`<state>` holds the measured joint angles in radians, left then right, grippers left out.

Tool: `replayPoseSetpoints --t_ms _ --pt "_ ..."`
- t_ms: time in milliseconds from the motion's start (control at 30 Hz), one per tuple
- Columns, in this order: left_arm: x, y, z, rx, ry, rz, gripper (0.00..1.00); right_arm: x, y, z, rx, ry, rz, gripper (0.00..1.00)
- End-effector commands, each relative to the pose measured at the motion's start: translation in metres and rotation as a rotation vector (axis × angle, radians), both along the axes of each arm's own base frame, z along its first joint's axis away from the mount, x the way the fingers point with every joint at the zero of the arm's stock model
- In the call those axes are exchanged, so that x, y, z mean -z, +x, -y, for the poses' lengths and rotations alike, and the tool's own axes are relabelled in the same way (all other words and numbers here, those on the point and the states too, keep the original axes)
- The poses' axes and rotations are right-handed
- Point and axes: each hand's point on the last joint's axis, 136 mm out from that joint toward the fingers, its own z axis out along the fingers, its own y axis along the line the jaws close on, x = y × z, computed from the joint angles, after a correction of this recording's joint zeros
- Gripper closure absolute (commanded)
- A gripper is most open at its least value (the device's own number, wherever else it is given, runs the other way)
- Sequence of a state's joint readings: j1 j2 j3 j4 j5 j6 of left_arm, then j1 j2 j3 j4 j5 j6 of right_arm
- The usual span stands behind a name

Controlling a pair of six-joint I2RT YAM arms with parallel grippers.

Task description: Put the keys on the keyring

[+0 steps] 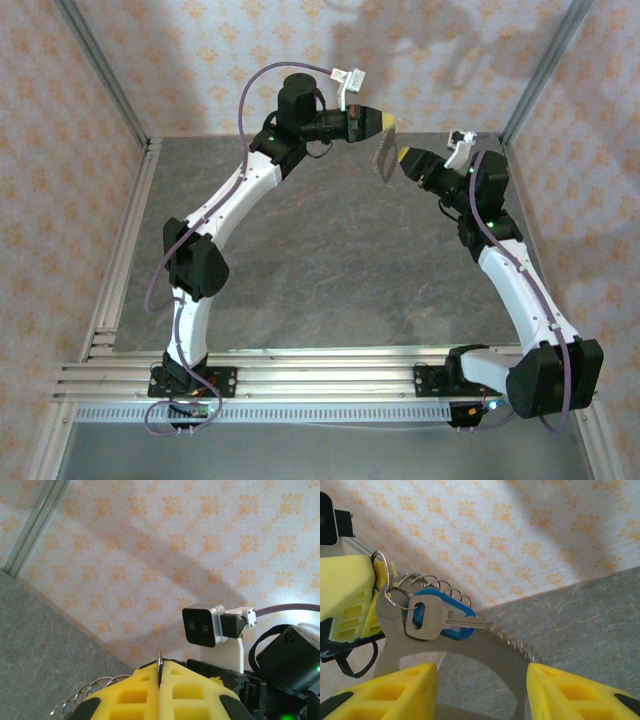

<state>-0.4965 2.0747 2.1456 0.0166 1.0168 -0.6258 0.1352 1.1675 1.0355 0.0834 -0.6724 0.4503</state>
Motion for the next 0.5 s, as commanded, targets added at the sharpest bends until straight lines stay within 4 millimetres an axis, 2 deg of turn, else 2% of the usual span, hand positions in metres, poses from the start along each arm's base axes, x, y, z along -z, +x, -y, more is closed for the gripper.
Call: replayPoseSetpoints --t_ms 0,100,167,467 --pt "-0.067 -0.028 -0.016 0.020 -0.085 0.144 1.00 -0.013 0.000 -0.005 -0.014 -0.011 0.048 0.50" --pt "-0.068 -0.029 -0.016 0.021 -0.086 0.146 1.00 -0.019 0.000 -0.009 -0.026 -0.013 0.062 0.50" --pt "-0.068 -0.029 -0.016 0.021 -0.086 0.148 1.00 -0.014 0.006 -0.013 -0.034 -0.016 0.049 0.50" --pt "-0.070 -0.032 -0.015 0.034 -0.093 0.147 1.00 -0.021 0.011 -0.024 -0.070 -0.020 0.064 0.50"
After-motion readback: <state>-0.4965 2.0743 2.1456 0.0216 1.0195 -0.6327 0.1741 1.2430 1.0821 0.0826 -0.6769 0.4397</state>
